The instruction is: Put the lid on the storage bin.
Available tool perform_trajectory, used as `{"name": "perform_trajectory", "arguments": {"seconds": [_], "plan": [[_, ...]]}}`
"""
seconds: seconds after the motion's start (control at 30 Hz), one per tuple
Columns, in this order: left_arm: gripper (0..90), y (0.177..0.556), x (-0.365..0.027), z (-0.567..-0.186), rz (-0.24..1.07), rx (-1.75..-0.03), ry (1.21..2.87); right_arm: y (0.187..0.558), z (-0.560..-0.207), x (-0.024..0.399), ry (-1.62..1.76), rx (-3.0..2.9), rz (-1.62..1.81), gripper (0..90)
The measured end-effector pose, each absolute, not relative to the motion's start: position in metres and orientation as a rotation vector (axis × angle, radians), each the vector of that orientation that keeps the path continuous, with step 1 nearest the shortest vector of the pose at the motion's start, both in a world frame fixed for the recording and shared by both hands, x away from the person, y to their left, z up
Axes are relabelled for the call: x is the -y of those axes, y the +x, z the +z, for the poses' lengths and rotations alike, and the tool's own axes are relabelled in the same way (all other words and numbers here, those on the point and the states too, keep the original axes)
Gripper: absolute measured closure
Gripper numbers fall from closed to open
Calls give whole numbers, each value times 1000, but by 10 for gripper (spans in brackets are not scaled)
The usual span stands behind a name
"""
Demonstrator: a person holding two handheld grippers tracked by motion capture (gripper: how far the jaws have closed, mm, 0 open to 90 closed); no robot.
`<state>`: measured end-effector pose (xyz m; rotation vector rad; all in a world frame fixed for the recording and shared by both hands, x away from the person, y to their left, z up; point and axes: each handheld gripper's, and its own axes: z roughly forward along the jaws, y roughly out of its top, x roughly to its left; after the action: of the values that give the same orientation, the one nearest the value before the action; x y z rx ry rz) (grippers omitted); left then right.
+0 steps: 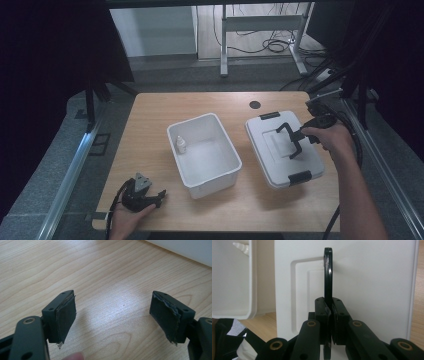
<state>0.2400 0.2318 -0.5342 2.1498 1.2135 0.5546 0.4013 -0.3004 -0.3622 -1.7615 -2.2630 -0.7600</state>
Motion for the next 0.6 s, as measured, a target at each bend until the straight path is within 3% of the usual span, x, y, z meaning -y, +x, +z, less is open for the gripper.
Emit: {"name": "perform_trajectory", "arguments": {"seconds": [0.6], "plan": [[215,240,-232,-534,556,-1215,2150,397,-340,293,-1709,2256,-889,852]]}}
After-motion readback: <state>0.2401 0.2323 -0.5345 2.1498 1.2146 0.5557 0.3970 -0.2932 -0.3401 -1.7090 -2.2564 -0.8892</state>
